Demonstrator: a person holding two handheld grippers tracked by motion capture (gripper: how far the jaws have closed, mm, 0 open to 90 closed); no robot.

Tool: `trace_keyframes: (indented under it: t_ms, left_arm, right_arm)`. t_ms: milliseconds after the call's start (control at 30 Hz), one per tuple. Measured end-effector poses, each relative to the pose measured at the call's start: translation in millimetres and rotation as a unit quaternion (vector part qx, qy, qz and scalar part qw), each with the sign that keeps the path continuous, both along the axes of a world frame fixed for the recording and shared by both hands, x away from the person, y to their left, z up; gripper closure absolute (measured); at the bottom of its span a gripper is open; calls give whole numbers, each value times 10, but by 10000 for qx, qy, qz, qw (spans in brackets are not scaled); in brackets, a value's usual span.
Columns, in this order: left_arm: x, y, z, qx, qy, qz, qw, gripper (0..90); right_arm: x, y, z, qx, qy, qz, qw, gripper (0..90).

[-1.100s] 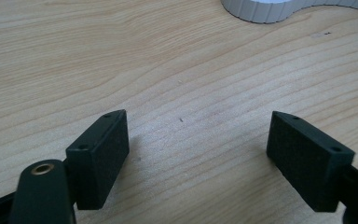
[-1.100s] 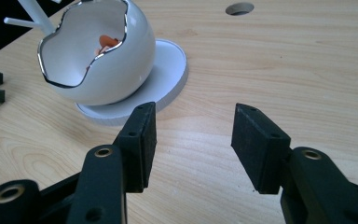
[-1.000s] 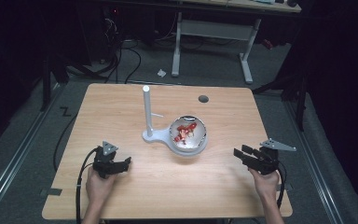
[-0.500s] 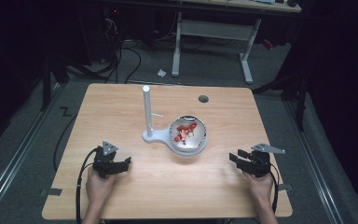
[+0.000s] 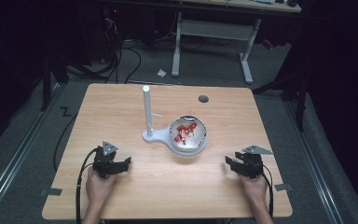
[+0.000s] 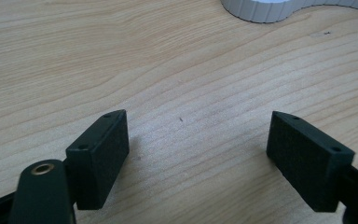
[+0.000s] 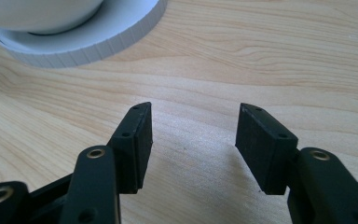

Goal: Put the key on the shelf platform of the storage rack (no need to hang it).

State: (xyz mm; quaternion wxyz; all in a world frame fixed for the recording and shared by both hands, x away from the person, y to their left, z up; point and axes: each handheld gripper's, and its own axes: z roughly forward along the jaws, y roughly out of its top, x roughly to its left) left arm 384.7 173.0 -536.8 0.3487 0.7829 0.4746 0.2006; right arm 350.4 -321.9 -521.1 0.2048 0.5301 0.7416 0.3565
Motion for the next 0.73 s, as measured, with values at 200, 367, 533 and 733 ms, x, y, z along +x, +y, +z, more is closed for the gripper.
trace_keyframes:
  t_ms: [200, 367, 533, 733]
  left_arm:
    - [-1, 1, 0, 2, 1, -3, 10000, 214]
    - [-4, 3, 0, -2, 2, -6, 10000, 214]
    - [-5, 3, 0, -3, 2, -7, 10000, 215]
    - [-7, 4, 0, -2, 2, -10, 10000, 215]
  right_arm:
    - [16, 48, -80, -227, 41, -11, 9997, 429]
    - [11, 97, -91, -497, -53, 43, 9987, 416]
    - [15, 93, -91, -480, -24, 27, 9988, 395]
    - [18, 89, -91, -489, -31, 37, 9988, 392]
